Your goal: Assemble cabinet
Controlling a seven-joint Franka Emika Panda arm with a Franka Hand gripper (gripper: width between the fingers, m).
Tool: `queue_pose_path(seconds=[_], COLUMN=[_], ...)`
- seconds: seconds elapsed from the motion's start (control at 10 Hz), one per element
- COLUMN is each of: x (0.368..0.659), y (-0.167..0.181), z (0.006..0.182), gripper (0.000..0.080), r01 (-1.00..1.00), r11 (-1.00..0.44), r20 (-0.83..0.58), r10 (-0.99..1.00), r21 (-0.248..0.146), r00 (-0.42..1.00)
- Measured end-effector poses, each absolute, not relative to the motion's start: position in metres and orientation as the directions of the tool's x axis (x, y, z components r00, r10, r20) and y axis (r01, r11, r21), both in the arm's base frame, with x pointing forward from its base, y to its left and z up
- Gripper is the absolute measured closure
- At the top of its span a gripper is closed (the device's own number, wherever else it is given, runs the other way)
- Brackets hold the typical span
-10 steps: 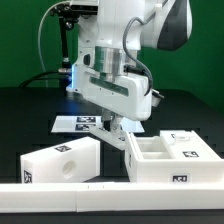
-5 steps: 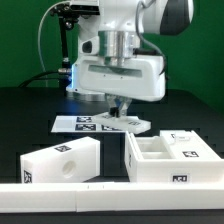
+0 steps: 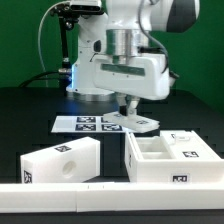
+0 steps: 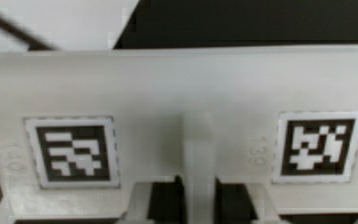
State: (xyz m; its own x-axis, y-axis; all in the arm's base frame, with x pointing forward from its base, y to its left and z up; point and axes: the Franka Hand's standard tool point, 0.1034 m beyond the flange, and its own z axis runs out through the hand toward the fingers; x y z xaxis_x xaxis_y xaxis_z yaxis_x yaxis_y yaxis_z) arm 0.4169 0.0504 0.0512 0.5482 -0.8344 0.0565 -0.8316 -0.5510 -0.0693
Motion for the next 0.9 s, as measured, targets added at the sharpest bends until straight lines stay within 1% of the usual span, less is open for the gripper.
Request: queue_pose_path(seconds=[0.1, 0.2, 0.3, 0.4, 0.5, 0.7, 0.8, 0.9], x=[0.419, 0.421, 0.422, 0.422, 0.422, 0.422, 0.422, 0.426], y=[0.056, 0.054, 0.049, 0.045, 0.047, 0.046, 0.046, 0.051], z=[0.054, 0.054, 0.054, 0.052, 0.052, 0.052, 0.052, 0.057], gripper=[0.0737, 0.0737, 0.0737, 0.0737, 0.0737, 0.0737, 0.0737, 0.0737], r01=[-0.797, -0.75, -0.666, -0.615, -0.602, -0.51, -0.443, -0.232], r11=[-0.599, -0.656, -0.743, -0.787, -0.797, -0.859, -0.896, -0.973], r20=[0.072, 0.086, 0.1, 0.102, 0.103, 0.108, 0.11, 0.135], r10=[-0.801, -0.754, -0.669, -0.617, -0.604, -0.511, -0.444, -0.231], r21=[-0.078, -0.077, -0.064, -0.053, -0.052, -0.039, -0.03, -0.01], r00=[0.594, 0.651, 0.736, 0.78, 0.79, 0.853, 0.889, 0.963])
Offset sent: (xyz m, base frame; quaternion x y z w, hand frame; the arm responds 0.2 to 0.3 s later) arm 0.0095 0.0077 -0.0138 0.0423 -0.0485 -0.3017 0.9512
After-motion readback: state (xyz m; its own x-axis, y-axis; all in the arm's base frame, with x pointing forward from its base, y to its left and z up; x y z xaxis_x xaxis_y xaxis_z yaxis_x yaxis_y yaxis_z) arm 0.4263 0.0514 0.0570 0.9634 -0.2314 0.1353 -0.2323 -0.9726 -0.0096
